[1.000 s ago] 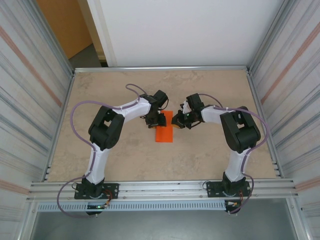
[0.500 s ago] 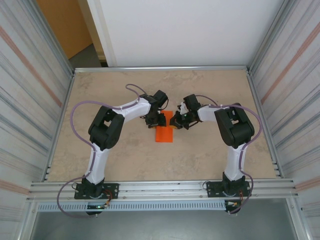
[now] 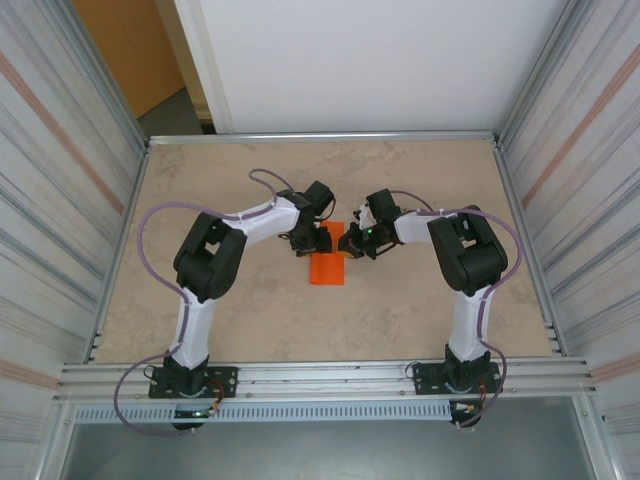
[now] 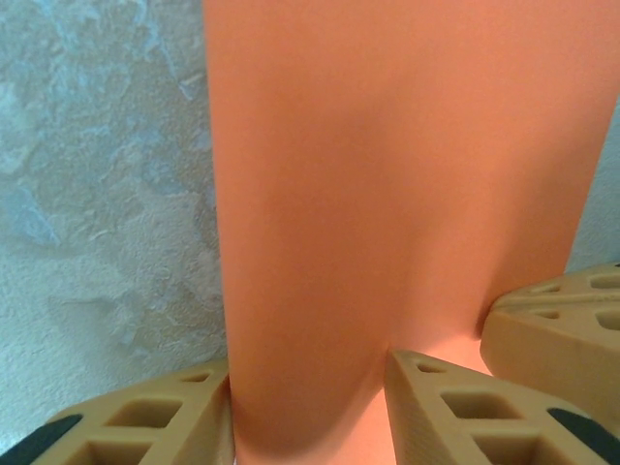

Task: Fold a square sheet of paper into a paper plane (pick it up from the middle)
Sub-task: Hold the square sheet of paper at the center of the table, then first fold the square sheet of paper in half at the center of the table.

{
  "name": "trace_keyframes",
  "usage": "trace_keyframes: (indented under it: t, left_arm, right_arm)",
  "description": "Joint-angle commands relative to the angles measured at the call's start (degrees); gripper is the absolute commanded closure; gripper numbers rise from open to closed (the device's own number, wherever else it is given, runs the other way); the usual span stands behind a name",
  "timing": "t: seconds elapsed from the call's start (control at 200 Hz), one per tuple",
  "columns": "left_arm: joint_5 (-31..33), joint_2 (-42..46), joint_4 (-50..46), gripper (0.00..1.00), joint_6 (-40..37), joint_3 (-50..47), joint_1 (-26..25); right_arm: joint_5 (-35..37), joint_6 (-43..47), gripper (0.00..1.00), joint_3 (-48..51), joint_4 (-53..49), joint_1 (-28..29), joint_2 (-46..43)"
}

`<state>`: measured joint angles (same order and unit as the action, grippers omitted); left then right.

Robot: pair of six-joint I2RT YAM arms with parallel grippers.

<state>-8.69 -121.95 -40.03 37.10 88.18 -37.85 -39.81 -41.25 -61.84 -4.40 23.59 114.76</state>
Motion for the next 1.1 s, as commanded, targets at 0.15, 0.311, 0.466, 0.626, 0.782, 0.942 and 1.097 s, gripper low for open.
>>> trace_keyframes:
  t: [0.15,0.311,0.466,0.626,0.782,0.942,1.097]
  left_arm:
    - [-7.86,3.6,2.14,0.55,-0.76,-2.87,1.71]
    - [-8.98,10.77,3.86,0.55,-2.1,-4.44,4.46]
    - [-12.94,14.68,8.03,0.63,-3.79,-7.42,5.36]
    - [-19.65,14.96,14.36,0.77,-2.74,-9.67,4.31]
    - [-22.03,11.24,15.32,0.86,-1.47,-8.32,2.73]
    - [-22.9,7.91,14.79,0.93,-0.72,-7.15,2.42]
    - [-21.59,5.93,12.58,0.97,-1.71,-6.88,2.36]
  right_arm:
    - [8.11,2.45,1.0,4.9,-6.23,-0.4,7.47]
    - [10.58,3.03,1.0,4.25,-8.97,-0.38,7.84]
    - [12.87,3.86,1.0,2.79,-12.35,-0.05,8.5]
    - [14.78,4.08,1.0,2.0,-14.3,0.18,9.22]
    - [15.04,4.08,1.0,1.64,-14.46,0.4,9.9]
    - [15.36,4.16,1.0,1.77,-14.4,0.54,10.2]
    - [15.72,4.17,1.0,1.9,-14.52,0.49,10.23]
